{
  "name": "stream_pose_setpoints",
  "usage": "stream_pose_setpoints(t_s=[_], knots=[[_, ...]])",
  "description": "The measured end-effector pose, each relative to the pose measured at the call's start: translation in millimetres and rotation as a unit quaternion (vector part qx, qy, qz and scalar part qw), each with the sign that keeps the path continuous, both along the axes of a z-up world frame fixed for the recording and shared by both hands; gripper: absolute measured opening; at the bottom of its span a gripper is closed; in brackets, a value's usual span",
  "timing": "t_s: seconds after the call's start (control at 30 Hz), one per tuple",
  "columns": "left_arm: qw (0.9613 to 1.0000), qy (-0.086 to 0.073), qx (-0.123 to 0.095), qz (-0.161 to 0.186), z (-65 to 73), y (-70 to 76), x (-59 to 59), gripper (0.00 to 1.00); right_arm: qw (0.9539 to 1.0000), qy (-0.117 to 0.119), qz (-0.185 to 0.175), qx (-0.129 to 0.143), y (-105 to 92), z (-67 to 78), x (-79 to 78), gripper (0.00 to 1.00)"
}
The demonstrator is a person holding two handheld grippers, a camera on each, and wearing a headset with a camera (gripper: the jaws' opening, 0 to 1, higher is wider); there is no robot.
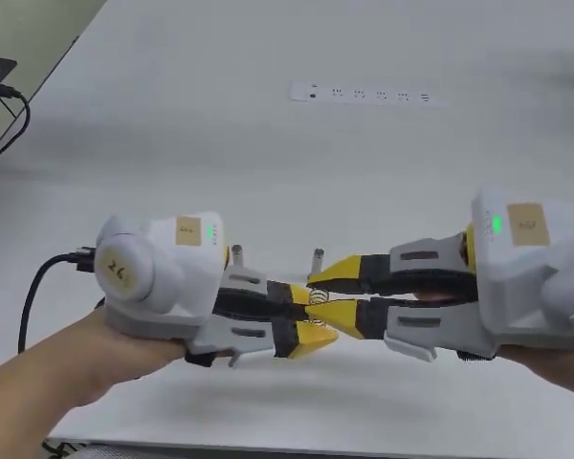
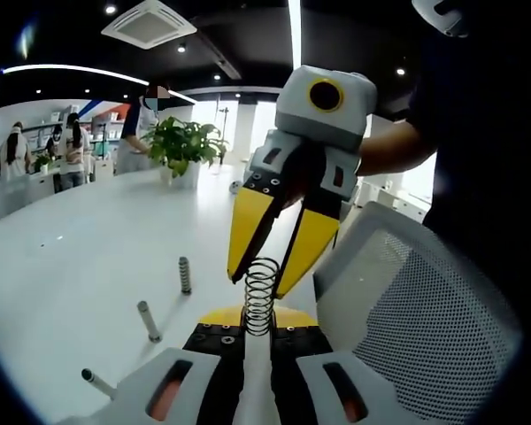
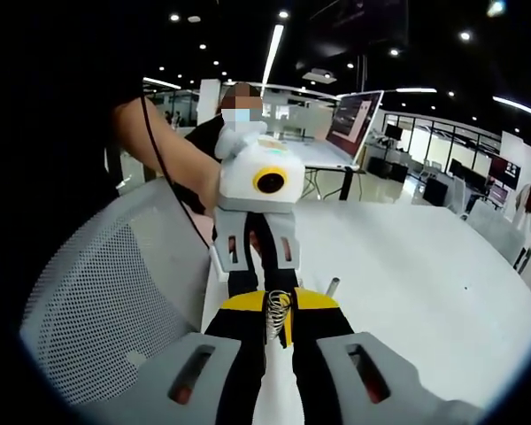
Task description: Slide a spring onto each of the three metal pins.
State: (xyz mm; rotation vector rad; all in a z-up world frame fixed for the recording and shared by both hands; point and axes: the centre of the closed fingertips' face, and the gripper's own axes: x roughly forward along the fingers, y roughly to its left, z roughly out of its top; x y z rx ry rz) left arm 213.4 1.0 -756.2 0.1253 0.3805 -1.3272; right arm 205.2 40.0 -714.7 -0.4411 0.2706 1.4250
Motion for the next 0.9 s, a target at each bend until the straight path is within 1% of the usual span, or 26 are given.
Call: stream_pose_setpoints(t_s=[0.07,0.13,0.17,0.23,0.3,0.33,0.4,0.47,0.5,0.57,0.7,0.8,0.9], knots=[[1.0000,-0.001,0.002,0.000,-0.7,0.8,0.2,0.02,1.0000,-0.004,0.002,-0.002,0.8,-0.5,0.2,0.07],[1.0000,0.003,0.002,0.002,-0.9,1.3,0.2,0.02,1.0000,-0.007,0.004,-0.004,1.7,-0.5,0.3,0.07],[1.0000,0.002,0.002,0.003,-0.8,1.5,0.8,0.02,0.9999,-0.009,0.004,-0.006,2.0,-0.3,0.5,0.06],[1.0000,0.007,-0.001,0.003,0.2,2.0,0.9,0.02,0.9999,-0.011,0.006,-0.007,2.7,0.6,0.6,0.06],[1.0000,0.007,-0.002,0.006,0.5,2.0,1.6,0.02,0.9998,-0.013,0.006,-0.009,2.8,1.1,1.4,0.06],[0.9999,0.014,-0.005,0.008,1.0,1.6,1.2,0.02,0.9998,-0.014,0.007,-0.010,2.7,1.3,1.7,0.06],[0.9998,0.016,-0.007,0.011,1.7,1.3,1.9,0.03,0.9999,-0.012,0.006,-0.009,2.9,2.2,2.4,0.06],[0.9996,0.025,-0.011,0.010,2.7,1.1,0.4,0.03,0.9999,-0.010,0.007,-0.008,3.3,3.1,2.1,0.06],[0.9996,0.022,-0.011,0.012,3.2,1.7,1.3,0.03,0.9999,-0.011,0.007,-0.008,3.6,3.5,1.9,0.06],[0.9995,0.026,-0.012,0.014,4.0,1.8,0.9,0.03,0.9999,-0.012,0.008,-0.009,4.1,4.0,2.1,0.06],[0.9994,0.026,-0.012,0.019,4.5,3.4,2.6,0.04,0.9998,-0.015,0.009,-0.010,5.4,4.4,2.9,0.06],[0.9993,0.026,-0.015,0.023,6.3,4.2,4.3,0.06,0.9996,-0.021,0.011,-0.012,6.7,5.3,4.1,0.06],[0.9992,0.025,-0.017,0.026,7.9,5.1,5.7,0.08,0.9997,-0.022,0.009,-0.011,7.2,6.0,6.2,0.06]])
